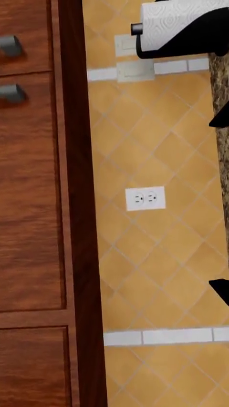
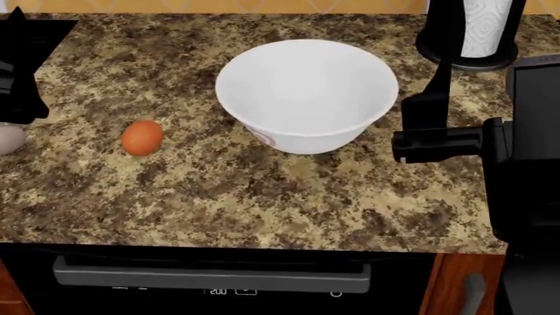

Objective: Place the eggs and milk next to the bowl.

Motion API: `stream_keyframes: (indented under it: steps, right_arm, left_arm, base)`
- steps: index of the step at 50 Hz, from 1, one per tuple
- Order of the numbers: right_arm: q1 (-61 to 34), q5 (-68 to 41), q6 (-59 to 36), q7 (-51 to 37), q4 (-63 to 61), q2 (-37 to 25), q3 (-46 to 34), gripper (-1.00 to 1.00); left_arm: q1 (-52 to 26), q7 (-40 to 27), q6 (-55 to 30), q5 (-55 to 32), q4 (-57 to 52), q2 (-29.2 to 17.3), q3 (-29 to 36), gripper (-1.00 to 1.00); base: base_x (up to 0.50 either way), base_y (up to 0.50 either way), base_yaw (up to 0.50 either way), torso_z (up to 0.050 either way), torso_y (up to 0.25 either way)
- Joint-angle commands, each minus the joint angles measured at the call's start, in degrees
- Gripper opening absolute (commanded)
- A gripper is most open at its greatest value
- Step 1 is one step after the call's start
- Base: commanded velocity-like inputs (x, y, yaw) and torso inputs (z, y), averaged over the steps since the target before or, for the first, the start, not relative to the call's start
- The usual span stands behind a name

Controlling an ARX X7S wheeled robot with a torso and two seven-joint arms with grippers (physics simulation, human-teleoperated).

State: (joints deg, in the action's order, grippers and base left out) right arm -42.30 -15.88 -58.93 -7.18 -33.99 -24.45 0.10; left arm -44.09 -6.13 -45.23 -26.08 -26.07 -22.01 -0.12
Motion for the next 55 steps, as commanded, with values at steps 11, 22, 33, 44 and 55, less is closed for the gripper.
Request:
stream_keyframes:
  steps: [11,22,33,44,55]
  right_arm:
    - [0.8,-0.6,0.7,0.1,0.4,0.0,0.4,1.0]
    - [0.7,-1.0,0.2,-0.1,-0.1,-0.2,0.6,1.0]
    - [0.2,-0.8,0.6,-0.1,0.4,-0.2,-0.5,1.0]
    - [-0.8,-1.0,-0.6,-0.3,0.0,-0.2,-1.5,1.0]
    - [-1.0,-1.2,-1.3,-0.5,-0.7,-0.4,-1.9,1.0]
  left_arm:
    - [0.2,0.1,0.9,0.1,0.6,-0.3,0.6,1.0]
    - [0.3,-0.2,0.5,-0.3,0.0,-0.4,0.5,1.0]
    - [0.2,-0.5,0.4,-0.7,-0.1,-0.6,0.1,1.0]
    - [0.7,-0.6,0.8,-1.1,-0.4,-0.9,-0.7,1.0]
    - [1.4,-0.8,1.2,-1.5,-0.8,-1.0,-1.3,1.0]
  base:
    - [0.39,-0.02,0.0,0.0,0.0]
    - [0.39,-0.21,0.0,0.0,0.0]
    - [0.39,-0.2,0.0,0.0,0.0]
    - [0.37,0.0,0.0,0.0,0.001]
    - [0.36,0.0,0.0,0.0,0.0]
